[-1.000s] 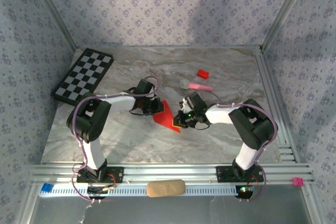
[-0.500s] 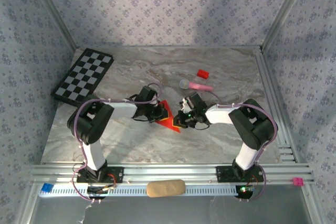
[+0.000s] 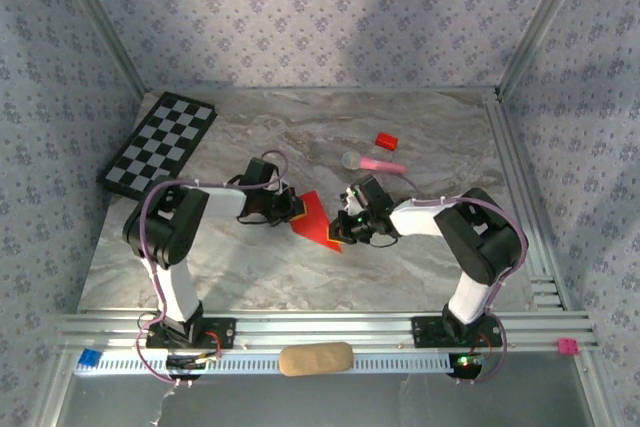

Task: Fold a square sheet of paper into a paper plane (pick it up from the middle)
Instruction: Fourth fold the wing at the center of the table.

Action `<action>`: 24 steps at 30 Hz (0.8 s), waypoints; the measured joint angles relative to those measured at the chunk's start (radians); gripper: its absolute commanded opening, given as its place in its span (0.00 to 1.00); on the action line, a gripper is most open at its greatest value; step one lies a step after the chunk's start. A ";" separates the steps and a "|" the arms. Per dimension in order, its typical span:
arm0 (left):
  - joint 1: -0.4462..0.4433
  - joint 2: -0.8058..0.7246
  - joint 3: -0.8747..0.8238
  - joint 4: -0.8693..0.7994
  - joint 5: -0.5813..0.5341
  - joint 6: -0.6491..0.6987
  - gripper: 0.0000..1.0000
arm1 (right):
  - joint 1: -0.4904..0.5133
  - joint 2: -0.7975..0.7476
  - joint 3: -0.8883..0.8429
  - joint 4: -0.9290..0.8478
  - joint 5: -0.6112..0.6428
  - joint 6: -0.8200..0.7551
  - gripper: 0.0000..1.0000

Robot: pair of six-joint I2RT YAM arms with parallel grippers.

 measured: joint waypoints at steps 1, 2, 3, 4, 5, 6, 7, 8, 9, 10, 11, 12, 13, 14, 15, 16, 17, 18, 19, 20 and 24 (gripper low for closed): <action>0.006 0.005 0.014 -0.017 0.001 0.007 0.06 | 0.001 0.000 0.000 0.002 0.002 0.000 0.00; 0.010 0.011 0.027 -0.034 0.000 0.013 0.06 | 0.002 0.000 0.000 0.004 0.005 0.000 0.00; 0.014 0.015 0.037 -0.046 0.000 0.017 0.06 | 0.003 0.000 0.000 0.005 0.005 0.000 0.00; 0.019 0.021 0.047 -0.059 0.003 0.021 0.06 | 0.004 0.000 0.000 0.007 0.006 0.000 0.00; 0.023 0.025 0.055 -0.069 0.005 0.025 0.06 | 0.004 0.001 0.000 0.008 0.009 0.000 0.00; 0.026 0.028 0.063 -0.081 0.008 0.028 0.06 | 0.004 0.001 0.000 0.008 0.009 0.000 0.00; 0.030 0.032 0.069 -0.089 0.009 0.031 0.06 | 0.005 0.001 0.000 0.008 0.009 0.000 0.00; 0.035 0.034 0.074 -0.094 0.011 0.032 0.06 | 0.005 0.001 0.000 0.008 0.010 0.000 0.00; 0.039 0.035 0.077 -0.100 0.011 0.034 0.06 | 0.005 0.001 0.000 0.009 0.010 0.000 0.00; 0.045 0.038 0.084 -0.109 0.010 0.035 0.06 | 0.005 0.001 0.000 0.009 0.010 0.000 0.00; 0.052 0.040 0.092 -0.118 0.009 0.036 0.06 | 0.005 0.001 0.000 0.010 0.010 0.000 0.00; 0.057 0.043 0.098 -0.127 0.007 0.039 0.06 | 0.005 0.001 0.000 0.010 0.010 0.000 0.00; 0.063 0.045 0.106 -0.138 0.002 0.043 0.06 | 0.005 0.001 0.000 0.011 0.010 0.000 0.00; 0.067 0.045 0.111 -0.146 -0.003 0.046 0.06 | 0.005 0.001 0.000 0.011 0.010 0.000 0.00; 0.071 0.045 0.115 -0.152 -0.008 0.047 0.06 | 0.005 0.001 0.000 0.011 0.010 0.000 0.00; 0.075 0.047 0.121 -0.161 -0.011 0.051 0.06 | 0.006 0.001 0.000 0.011 0.010 0.000 0.00; 0.079 0.048 0.126 -0.169 -0.014 0.054 0.06 | 0.006 0.001 0.000 0.011 0.010 0.000 0.00; 0.081 0.051 0.132 -0.176 -0.015 0.055 0.06 | 0.006 0.001 -0.001 0.012 0.010 0.000 0.00; 0.084 0.053 0.138 -0.185 -0.014 0.058 0.06 | 0.006 0.001 -0.002 0.014 0.010 0.000 0.00; 0.085 0.054 0.144 -0.193 -0.016 0.061 0.06 | 0.006 0.001 -0.003 0.018 0.011 0.000 0.00; 0.098 0.065 0.172 -0.225 -0.024 0.068 0.06 | 0.007 0.000 -0.008 0.028 0.013 0.000 0.00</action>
